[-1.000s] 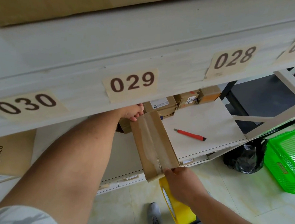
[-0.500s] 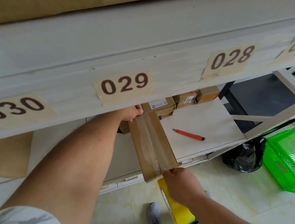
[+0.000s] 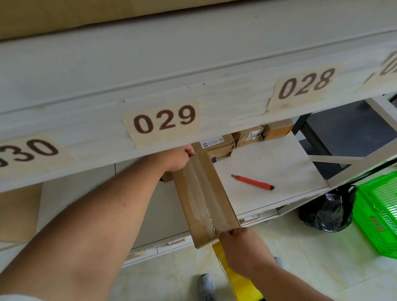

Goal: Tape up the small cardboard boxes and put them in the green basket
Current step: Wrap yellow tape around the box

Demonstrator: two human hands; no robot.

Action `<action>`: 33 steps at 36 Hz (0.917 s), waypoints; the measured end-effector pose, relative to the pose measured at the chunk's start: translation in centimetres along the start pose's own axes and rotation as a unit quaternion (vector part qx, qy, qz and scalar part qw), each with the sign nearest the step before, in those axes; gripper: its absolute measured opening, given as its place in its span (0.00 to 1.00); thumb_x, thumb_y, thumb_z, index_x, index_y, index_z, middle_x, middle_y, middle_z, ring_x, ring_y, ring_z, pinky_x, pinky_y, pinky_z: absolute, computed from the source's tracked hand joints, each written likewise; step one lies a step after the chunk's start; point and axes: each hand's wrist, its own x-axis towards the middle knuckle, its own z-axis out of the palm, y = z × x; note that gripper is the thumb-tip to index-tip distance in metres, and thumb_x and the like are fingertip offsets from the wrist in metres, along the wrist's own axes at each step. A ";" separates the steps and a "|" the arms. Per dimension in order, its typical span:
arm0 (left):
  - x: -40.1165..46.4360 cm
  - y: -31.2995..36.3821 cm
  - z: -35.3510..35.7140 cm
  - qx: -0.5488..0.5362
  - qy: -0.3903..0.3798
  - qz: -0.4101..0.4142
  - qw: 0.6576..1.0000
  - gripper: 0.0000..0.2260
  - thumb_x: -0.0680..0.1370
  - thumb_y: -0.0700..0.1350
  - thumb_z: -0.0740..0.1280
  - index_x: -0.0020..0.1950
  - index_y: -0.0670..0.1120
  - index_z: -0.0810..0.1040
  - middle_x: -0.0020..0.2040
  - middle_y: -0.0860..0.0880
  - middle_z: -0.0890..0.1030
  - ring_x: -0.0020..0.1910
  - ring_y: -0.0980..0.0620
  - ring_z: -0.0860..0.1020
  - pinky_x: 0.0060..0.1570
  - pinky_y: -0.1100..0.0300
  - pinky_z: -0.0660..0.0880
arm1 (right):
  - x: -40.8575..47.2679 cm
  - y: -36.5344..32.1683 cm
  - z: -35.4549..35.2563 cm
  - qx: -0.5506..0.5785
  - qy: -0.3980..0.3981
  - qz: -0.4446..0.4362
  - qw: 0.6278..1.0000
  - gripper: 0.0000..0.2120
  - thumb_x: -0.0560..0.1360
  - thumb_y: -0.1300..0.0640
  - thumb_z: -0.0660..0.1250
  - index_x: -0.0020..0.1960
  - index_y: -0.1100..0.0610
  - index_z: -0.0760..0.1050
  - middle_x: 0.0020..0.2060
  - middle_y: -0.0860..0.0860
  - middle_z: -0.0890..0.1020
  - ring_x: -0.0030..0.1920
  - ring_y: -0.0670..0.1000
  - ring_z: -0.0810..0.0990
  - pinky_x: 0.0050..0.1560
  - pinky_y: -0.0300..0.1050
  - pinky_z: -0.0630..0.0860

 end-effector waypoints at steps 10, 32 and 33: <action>-1.7 -0.4 1.1 0.025 -0.021 -0.009 0.999 0.16 0.81 0.50 0.52 0.47 0.45 0.77 0.50 0.45 0.81 0.52 0.44 0.79 0.50 0.53 0.73 | 0.2 -0.3 -0.1 0.009 -0.004 0.004 1.000 0.20 0.79 0.42 0.57 0.43 0.54 0.80 0.38 0.51 0.82 0.41 0.54 0.81 0.44 0.47 0.77; -6.7 -3.3 8.1 0.310 0.035 0.137 0.940 0.32 0.82 0.63 0.36 0.79 0.48 0.31 0.78 0.49 0.29 0.77 0.51 0.28 0.78 0.48 0.34 | 0.5 0.4 0.0 0.020 -0.003 -0.016 1.000 0.20 0.79 0.41 0.57 0.41 0.54 0.77 0.38 0.52 0.81 0.42 0.55 0.80 0.46 0.47 0.77; -6.8 -3.3 8.0 0.311 0.033 0.136 0.940 0.32 0.82 0.63 0.36 0.79 0.48 0.31 0.78 0.49 0.29 0.76 0.51 0.27 0.78 0.48 0.34 | 0.4 0.7 0.1 0.026 -0.005 -0.019 0.999 0.21 0.80 0.40 0.57 0.43 0.54 0.78 0.38 0.52 0.81 0.42 0.54 0.80 0.46 0.47 0.77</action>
